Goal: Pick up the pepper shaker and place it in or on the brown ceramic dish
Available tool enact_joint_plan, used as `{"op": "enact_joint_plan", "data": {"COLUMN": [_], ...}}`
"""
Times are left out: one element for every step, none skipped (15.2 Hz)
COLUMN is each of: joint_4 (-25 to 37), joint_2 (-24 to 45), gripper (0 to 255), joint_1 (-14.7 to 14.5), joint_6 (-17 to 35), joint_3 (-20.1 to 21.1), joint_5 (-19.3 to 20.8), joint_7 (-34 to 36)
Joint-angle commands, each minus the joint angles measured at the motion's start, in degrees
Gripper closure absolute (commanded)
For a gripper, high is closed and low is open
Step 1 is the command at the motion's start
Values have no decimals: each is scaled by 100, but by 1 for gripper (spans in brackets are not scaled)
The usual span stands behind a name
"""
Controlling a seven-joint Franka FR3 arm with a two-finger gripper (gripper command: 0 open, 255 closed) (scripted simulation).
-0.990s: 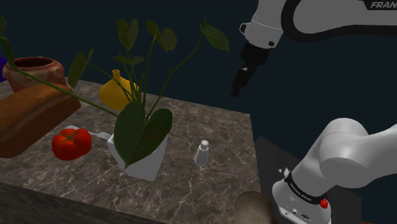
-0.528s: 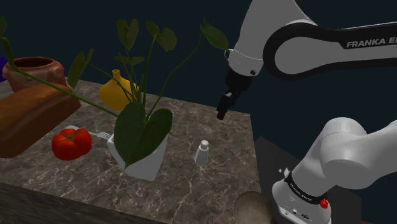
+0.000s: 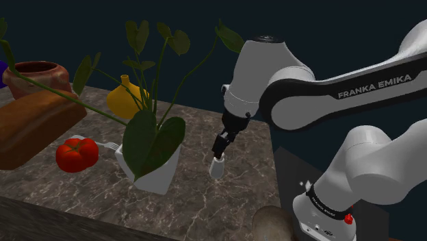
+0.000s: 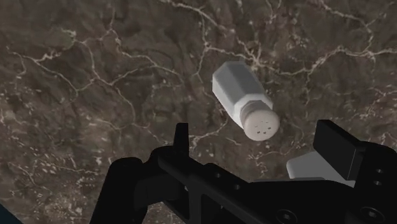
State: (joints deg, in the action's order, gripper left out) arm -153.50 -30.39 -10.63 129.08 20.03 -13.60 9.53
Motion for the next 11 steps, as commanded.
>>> {"op": "enact_joint_plan", "data": {"joint_4": [-74, -111, -146, -180, -213, -244, -274, -318, -318, -318, -318], "joint_2": [115, 177, 241, 307, 376, 446, 519, 638, 638, 638, 638], "gripper": [0, 0, 0, 0, 0, 0, 0, 0, 0, 0, 0], "joint_1": [-64, -61, -58, -54, -49, -43, -37, -25, -26, -26, -26], "joint_6": [209, 308, 407, 507, 608, 710, 812, 974, 974, 974, 974], "joint_3": [112, 131, 151, 171, 191, 212, 233, 266, 266, 266, 266], "joint_5": [-80, -85, -89, -92, -94, -95, -95, -92, -92, -92, -92], "joint_7": [100, 102, 105, 109, 113, 117, 122, 132, 132, 132, 132]}}
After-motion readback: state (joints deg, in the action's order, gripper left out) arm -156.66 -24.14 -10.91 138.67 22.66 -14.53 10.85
